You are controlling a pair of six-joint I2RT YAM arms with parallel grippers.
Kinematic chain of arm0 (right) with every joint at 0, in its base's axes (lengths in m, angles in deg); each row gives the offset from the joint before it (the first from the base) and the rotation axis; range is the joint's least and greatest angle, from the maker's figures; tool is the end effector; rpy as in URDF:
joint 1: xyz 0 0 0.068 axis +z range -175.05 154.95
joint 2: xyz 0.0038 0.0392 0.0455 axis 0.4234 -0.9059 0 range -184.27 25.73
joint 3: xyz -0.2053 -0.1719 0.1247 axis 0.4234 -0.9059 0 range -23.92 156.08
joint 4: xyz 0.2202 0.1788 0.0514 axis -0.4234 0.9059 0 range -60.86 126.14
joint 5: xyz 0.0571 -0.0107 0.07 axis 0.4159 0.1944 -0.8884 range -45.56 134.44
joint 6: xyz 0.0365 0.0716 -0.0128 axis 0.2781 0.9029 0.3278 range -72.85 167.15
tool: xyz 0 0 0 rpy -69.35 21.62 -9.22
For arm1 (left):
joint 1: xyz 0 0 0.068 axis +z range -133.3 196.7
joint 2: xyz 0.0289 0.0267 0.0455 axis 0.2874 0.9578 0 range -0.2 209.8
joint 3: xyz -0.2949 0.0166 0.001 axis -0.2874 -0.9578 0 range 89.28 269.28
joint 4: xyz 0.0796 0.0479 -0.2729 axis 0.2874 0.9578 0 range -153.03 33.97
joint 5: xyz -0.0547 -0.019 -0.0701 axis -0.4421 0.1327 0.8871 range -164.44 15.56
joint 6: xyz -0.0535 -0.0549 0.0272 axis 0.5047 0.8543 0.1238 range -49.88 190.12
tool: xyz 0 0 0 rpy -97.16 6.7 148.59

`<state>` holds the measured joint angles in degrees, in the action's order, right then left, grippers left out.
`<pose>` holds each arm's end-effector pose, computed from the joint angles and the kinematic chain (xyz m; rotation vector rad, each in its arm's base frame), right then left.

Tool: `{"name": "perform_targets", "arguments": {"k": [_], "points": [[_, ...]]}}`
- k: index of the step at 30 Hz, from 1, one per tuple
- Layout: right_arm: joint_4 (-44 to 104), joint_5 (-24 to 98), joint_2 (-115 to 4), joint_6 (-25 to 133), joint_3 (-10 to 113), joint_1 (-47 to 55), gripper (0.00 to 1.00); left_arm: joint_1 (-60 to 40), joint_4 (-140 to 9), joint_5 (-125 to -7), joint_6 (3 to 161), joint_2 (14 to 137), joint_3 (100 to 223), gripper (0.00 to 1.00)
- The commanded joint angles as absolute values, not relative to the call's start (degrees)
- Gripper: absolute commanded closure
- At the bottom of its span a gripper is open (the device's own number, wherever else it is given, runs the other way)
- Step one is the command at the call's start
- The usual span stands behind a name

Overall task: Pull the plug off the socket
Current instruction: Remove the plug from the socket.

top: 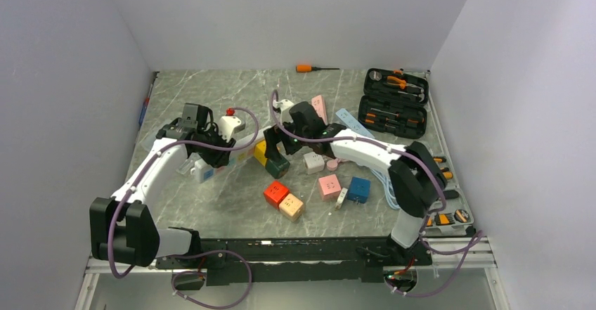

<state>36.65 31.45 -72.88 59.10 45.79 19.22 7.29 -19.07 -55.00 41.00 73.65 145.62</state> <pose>0.3086 0.3230 0.2332 -0.7673 2.1724 0.7782 0.2784 -0.0701 0.2409 0.9567 2.3962 -0.3229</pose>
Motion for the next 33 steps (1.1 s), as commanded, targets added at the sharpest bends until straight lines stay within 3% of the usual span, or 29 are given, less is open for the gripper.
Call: {"name": "perform_targets", "arguments": {"k": [1,33], "points": [[34.1,28.7,-77.1,58.0,50.9,18.9,0.00,7.6,-22.4,-49.5,40.4,70.2,146.3,1.00],[27.8,25.8,-94.8,61.5,59.0,19.1,0.00,7.6,-21.7,-47.8,40.8,71.7,147.6,1.00]]}}
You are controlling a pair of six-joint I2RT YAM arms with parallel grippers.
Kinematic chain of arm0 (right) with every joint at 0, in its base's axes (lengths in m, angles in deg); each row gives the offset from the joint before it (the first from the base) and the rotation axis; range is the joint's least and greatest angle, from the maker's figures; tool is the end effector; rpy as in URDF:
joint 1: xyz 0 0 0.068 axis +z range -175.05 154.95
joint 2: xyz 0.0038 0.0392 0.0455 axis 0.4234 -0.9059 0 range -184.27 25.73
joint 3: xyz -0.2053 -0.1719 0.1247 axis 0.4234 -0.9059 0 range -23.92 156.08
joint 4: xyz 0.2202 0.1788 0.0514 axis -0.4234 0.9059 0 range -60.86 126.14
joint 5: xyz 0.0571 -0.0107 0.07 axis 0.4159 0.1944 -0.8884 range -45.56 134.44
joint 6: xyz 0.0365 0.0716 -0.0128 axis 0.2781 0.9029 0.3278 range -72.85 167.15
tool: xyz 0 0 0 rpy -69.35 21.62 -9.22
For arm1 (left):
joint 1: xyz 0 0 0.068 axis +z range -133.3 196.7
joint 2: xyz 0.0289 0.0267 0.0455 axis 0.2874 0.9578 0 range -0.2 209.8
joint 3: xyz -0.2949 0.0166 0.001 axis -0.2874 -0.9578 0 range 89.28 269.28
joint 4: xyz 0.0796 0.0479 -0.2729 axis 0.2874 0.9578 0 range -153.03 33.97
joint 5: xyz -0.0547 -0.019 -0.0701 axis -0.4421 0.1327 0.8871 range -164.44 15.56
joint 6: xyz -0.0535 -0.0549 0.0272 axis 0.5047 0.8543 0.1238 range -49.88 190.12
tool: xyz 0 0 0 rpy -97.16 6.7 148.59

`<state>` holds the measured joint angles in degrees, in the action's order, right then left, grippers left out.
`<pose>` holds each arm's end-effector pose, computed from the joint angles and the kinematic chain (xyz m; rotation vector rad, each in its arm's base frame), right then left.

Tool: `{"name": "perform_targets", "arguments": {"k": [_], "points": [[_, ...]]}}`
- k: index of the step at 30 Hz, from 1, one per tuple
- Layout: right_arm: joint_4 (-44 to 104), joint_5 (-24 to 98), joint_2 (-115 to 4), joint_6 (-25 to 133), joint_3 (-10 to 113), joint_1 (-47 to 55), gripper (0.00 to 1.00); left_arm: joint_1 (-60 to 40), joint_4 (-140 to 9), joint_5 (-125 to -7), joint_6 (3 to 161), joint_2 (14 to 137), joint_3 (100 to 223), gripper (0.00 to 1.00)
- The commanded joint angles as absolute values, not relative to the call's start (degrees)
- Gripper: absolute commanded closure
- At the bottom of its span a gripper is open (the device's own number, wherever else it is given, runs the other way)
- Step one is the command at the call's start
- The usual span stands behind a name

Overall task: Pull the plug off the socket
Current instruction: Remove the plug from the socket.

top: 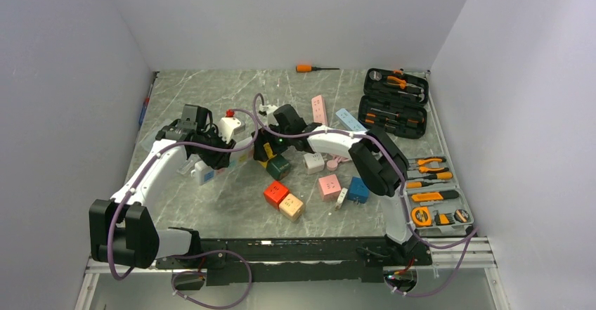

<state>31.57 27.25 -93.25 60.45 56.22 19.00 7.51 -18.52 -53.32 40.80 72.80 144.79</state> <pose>0.3566 0.3739 0.1468 -0.7948 2.2704 0.8397 0.2728 -0.0701 0.2398 0.9631 2.3929 -0.3608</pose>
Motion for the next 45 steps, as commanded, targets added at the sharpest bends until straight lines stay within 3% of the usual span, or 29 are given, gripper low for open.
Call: {"name": "perform_targets", "arguments": {"k": [1,6,17,26,29,32,38,45], "points": [[27.8,26.0,-95.1,61.6,59.2,19.2,0.00,7.6,-21.7,-47.8,40.8,71.7,147.6,1.00],[28.5,26.1,-96.9,61.5,60.7,19.4,0.02,7.6,-21.5,-47.5,40.9,71.6,147.8,1.00],[30.0,27.0,-99.3,61.2,62.0,20.3,0.17,7.7,-20.8,-47.3,40.7,69.9,147.5,1.00],[31.3,30.0,-94.2,59.5,57.9,21.2,0.56,7.6,-23.2,-51.0,41.1,68.6,146.6,1.00],[31.8,30.6,-91.6,58.7,56.3,21.3,0.74,7.6,-26.0,-55.2,41.6,68.9,145.3,1.00],[33.0,30.7,-89.7,58.4,55.5,21.2,0.84,7.6,-28.7,-61.3,42.2,69.8,144.0,1.00],[34.4,32.0,-87.9,58.5,54.3,21.2,0.87,7.6,-34.0,-74.0,43.9,71.8,142.3,1.00],[36.3,35.4,-87.2,59.4,53.3,22.0,0.85,7.6,-36.6,-77.3,45.6,72.9,141.7,1.00]]}}
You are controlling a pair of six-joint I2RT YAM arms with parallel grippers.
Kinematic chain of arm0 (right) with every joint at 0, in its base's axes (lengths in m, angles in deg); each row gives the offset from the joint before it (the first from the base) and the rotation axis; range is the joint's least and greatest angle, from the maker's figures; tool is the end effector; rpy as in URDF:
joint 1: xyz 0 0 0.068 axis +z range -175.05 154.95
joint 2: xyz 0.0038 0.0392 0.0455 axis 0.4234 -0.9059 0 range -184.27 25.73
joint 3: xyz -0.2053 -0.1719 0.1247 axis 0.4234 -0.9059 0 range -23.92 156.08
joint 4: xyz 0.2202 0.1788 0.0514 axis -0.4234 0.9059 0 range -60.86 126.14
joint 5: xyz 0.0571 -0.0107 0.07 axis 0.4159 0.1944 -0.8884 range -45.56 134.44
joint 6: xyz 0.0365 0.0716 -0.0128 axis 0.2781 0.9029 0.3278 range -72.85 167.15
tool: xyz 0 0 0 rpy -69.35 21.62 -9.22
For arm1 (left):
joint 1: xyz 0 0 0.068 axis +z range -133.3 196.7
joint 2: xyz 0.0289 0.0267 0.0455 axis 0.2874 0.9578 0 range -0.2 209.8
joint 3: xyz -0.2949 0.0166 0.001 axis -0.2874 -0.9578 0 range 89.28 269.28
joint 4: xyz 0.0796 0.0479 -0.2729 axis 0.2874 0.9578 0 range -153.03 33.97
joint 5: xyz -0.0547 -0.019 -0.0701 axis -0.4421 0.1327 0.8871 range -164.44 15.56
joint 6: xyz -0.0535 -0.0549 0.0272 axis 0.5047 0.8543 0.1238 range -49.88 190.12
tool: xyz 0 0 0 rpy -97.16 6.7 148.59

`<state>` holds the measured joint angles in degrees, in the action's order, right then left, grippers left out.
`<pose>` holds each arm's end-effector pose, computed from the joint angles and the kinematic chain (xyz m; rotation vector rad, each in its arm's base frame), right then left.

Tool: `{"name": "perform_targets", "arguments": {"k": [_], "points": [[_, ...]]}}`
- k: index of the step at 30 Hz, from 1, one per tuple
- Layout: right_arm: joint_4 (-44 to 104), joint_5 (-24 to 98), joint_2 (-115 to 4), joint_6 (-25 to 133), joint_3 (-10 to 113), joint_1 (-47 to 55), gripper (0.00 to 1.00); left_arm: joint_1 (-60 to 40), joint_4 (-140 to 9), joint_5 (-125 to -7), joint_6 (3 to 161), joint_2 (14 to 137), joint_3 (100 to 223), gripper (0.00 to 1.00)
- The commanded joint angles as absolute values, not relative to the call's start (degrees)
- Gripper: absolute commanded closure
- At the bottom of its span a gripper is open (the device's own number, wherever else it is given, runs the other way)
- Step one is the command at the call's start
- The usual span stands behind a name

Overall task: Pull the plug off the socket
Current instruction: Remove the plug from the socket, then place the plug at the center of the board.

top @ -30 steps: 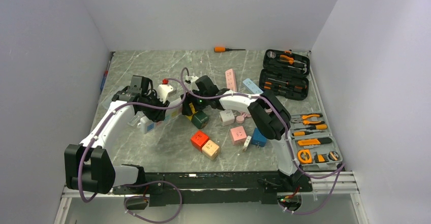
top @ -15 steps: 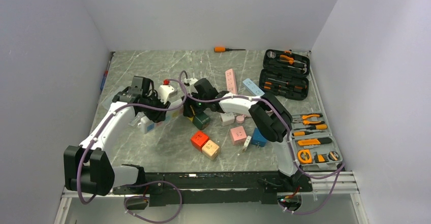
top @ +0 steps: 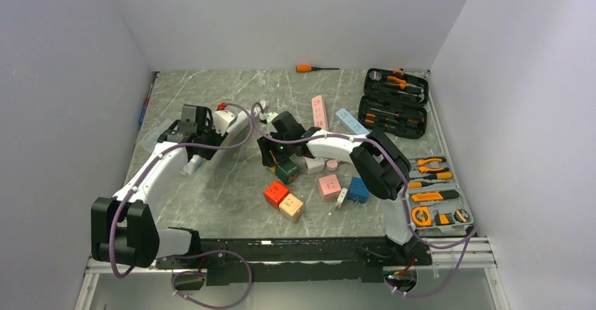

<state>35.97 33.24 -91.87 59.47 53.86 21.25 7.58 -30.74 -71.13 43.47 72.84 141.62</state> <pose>0.3356 0.3709 0.1349 -0.8188 2.3479 0.6958 0.2957 -0.0518 0.2324 0.7892 2.3661 0.0559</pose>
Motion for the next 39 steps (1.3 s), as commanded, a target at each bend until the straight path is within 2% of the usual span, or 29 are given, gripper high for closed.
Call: {"name": "perform_targets", "arguments": {"k": [1,7,13,15,18,22,27,30,32,38,39], "points": [[36.0,36.0,-86.9,59.3,52.7,22.3,0.85,7.6,-36.5,-76.6,45.6,73.1,141.7,1.00],[35.7,39.5,-84.6,58.3,49.3,22.5,0.84,7.6,-36.4,-72.1,45.0,72.6,140.8,1.00],[36.8,43.1,-81.3,57.1,43.8,22.1,0.79,7.6,-35.7,-67.8,44.4,73.6,140.1,1.00],[36.0,44.2,-80.1,57.5,41.1,22.1,0.71,7.6,-35.9,-66.4,44.6,74.1,139.8,1.00],[34.7,45.5,-78.8,58.5,37.8,22.1,0.47,7.6,-36.6,-65.2,45.0,75.2,139.4,1.00],[33.9,48.3,-77.5,59.5,35.7,22.1,0.24,7.7,-38.5,-64.6,45.6,77.4,138.7,1.00],[34.1,50.8,-74.2,60.8,35.8,22.1,0.06,7.6,-41.3,-64.5,44.7,80.0,136.2,1.00],[34.2,51.8,-70.8,61.6,35.8,22.1,0.03,7.6,-42.4,-63.7,44.8,81.2,134.9,1.00],[34.4,52.9,-67.8,62.3,35.5,22.2,0.03,7.6,-42.7,-63.1,45.2,82.1,134.2,0.92],[36.1,55.9,-59.0,63.7,33.3,25.1,0.07,7.6,-43.2,-62.3,45.4,83.1,132.0,0.46],[37.0,57.4,-58.1,63.7,33.0,26.4,0.08,7.6,-42.8,-62.1,45.4,82.6,131.9,0.33]]}}
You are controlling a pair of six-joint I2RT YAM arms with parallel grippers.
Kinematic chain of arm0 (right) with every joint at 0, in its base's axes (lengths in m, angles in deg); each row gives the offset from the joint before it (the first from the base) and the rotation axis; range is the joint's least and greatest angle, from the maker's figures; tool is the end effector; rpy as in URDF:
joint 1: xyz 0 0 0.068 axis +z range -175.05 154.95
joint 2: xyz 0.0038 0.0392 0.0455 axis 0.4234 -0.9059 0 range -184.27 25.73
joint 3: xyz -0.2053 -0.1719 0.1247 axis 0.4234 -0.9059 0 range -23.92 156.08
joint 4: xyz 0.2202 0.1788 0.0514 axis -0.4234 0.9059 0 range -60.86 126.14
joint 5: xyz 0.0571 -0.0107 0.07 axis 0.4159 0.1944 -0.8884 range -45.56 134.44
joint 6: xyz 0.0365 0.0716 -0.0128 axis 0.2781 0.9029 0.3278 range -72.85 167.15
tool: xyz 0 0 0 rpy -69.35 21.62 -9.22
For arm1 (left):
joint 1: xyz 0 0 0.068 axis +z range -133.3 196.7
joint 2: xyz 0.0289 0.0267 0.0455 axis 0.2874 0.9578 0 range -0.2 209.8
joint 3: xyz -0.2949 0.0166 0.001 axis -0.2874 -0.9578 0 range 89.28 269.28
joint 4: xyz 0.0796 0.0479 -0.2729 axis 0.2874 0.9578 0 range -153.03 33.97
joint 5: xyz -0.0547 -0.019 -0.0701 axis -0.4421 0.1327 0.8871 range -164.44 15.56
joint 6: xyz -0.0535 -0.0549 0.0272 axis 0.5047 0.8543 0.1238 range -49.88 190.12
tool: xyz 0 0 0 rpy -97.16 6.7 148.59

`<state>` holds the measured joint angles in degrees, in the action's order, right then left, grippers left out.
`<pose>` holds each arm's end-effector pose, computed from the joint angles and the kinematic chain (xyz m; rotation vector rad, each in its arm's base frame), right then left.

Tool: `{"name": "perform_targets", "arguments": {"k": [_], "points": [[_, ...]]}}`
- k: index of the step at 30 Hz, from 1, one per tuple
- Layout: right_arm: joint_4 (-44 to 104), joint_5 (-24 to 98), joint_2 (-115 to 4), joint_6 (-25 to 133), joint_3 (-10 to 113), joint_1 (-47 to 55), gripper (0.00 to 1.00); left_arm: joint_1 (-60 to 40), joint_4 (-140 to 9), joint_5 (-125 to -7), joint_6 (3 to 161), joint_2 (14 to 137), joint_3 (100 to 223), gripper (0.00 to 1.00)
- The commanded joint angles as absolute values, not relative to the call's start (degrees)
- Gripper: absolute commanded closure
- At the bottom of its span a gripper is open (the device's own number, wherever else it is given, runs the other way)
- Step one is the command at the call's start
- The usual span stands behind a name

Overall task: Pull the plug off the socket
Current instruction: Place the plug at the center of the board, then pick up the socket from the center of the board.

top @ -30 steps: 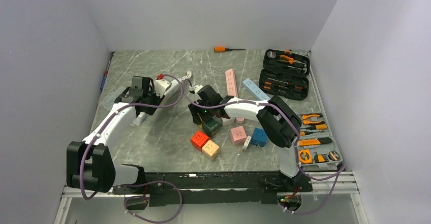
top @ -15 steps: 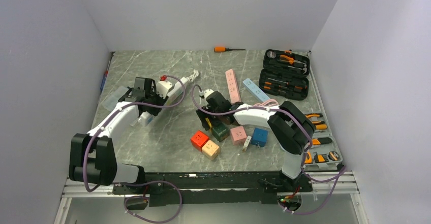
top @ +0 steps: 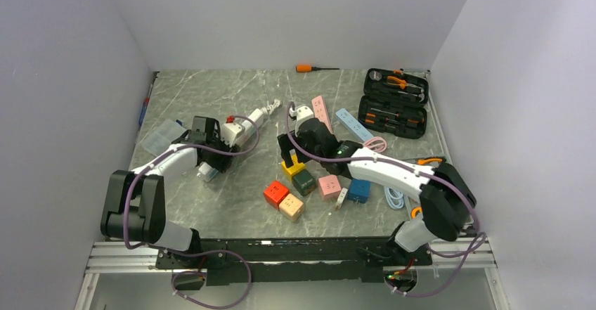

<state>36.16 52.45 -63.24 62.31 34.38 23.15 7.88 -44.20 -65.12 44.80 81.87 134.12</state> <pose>0.2704 0.2876 0.2249 -0.5677 2.1866 0.4477 0.3091 -0.0597 0.1612 0.8036 2.4015 -0.0934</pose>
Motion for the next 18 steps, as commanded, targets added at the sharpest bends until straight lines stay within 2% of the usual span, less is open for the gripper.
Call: {"name": "perform_targets", "arguments": {"k": [1,2,4,6,8,13,18], "points": [[38.1,59.0,-57.1,63.9,32.8,27.6,0.09,7.7,-41.9,-61.6,45.4,82.0,132.2,0.28],[39.5,60.6,-56.2,64.2,32.4,29.5,0.10,7.6,-40.4,-60.8,45.4,81.4,133.1,0.11],[41.4,63.4,-54.2,65.2,31.3,32.0,0.14,7.7,-36.2,-58.9,45.5,80.0,136.0,0.01],[43.0,65.2,-51.9,66.6,29.5,34.3,0.20,8.1,-30.7,-56.2,45.6,77.7,139.9,0.01],[44.4,66.6,-49.8,68.7,27.3,36.4,0.30,8.9,-24.5,-52.6,45.3,75.5,145.1,0.01],[46.8,68.2,-46.4,74.3,21.4,40.5,0.63,12.0,-9.5,-43.0,43.7,72.2,158.0,0.01],[47.8,69.3,-46.7,76.1,18.3,43.4,0.66,12.0,-2.5,-43.5,43.8,70.3,163.1,0.01]]}}
